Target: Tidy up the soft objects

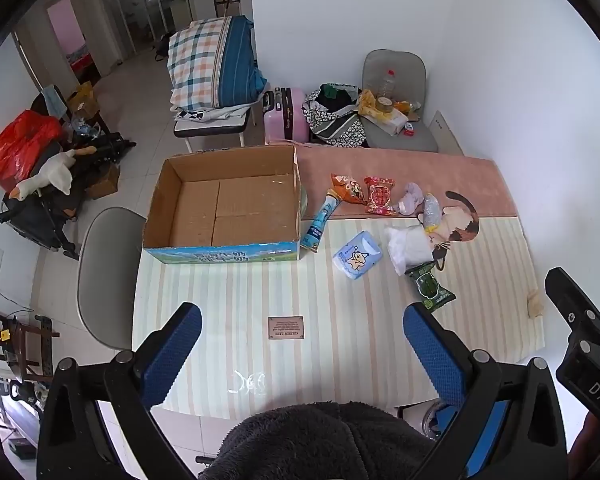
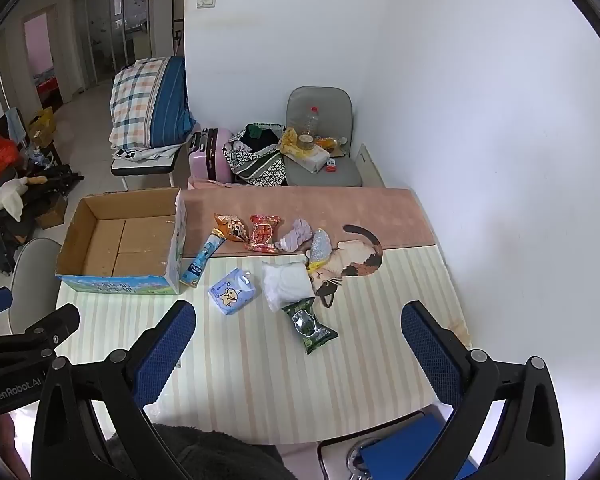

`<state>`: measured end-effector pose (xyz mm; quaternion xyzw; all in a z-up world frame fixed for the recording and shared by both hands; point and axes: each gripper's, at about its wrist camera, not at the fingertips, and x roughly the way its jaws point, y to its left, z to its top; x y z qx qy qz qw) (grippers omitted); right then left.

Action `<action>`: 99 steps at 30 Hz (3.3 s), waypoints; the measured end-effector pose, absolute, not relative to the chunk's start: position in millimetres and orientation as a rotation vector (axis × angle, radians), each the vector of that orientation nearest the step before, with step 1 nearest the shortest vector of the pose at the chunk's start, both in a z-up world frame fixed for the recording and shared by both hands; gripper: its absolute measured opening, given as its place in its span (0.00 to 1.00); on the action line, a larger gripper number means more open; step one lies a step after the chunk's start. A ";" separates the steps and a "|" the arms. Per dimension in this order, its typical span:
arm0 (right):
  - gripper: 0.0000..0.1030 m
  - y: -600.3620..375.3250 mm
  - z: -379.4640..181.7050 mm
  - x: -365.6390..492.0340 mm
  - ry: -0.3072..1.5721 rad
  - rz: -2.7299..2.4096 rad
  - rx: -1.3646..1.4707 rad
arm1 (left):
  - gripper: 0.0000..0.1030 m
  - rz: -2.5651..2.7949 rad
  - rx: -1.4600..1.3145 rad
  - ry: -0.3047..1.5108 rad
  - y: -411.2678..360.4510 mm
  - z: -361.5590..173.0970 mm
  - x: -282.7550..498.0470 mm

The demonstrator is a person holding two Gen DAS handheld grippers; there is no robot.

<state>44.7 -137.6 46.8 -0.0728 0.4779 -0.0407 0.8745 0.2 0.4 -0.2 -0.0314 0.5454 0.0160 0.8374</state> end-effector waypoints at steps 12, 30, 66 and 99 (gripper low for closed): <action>1.00 -135.6 54.7 43.3 0.983 -0.081 -0.136 | 1.00 0.039 -0.055 1.147 3.0 6.0 8.3; 1.00 -131.2 51.8 43.1 0.983 -0.076 -0.144 | 1.00 0.038 -0.052 1.124 3.2 8.7 4.1; 1.00 -138.1 69.2 43.3 0.954 -0.073 -0.133 | 1.00 0.047 -0.045 1.070 3.3 20.8 -6.1; 1.00 -163.7 43.4 77.4 0.996 -0.134 -0.101 | 1.00 0.075 -0.001 1.054 2.2 4.0 38.1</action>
